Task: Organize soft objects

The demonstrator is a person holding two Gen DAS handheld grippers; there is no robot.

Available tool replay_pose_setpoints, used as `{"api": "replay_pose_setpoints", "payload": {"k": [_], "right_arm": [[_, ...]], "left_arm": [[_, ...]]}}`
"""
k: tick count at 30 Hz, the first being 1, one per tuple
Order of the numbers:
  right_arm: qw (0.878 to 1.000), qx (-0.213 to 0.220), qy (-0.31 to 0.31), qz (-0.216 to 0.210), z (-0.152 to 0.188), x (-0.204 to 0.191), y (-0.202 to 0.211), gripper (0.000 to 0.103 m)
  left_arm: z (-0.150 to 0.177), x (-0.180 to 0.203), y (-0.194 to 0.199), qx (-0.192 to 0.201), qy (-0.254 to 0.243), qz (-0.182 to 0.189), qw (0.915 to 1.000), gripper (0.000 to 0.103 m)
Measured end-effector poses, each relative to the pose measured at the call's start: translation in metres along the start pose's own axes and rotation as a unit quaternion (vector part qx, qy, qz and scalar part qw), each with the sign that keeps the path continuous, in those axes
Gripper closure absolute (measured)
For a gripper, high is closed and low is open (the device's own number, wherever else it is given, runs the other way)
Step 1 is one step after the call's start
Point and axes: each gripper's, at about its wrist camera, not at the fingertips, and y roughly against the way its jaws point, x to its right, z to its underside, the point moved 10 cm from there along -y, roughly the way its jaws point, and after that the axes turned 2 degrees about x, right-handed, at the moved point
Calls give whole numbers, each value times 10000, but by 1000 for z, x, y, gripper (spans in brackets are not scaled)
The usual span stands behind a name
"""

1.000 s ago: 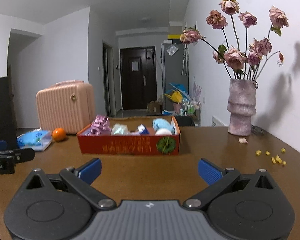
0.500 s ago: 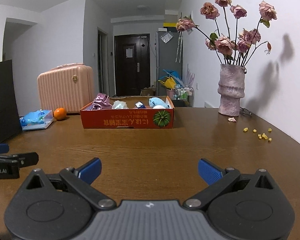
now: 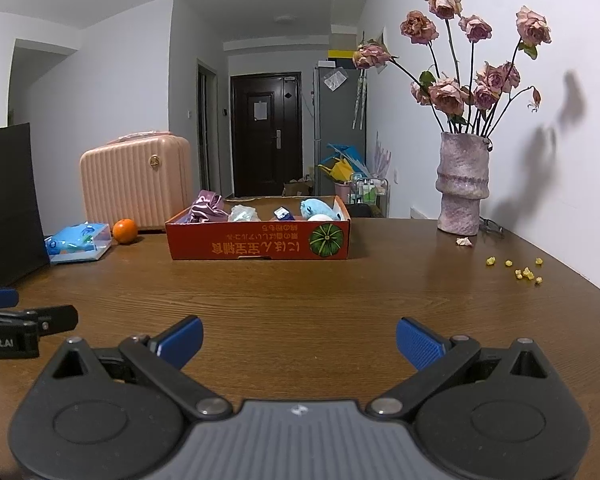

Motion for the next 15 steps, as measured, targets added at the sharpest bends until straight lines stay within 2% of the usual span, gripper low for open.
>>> {"api": "replay_pose_setpoints", "payload": {"k": [15], "right_arm": [[10000,-2,3,3,0,0,1,0]], "left_arm": [[1,-1,1,-6,23,-5,10000,0]]}}
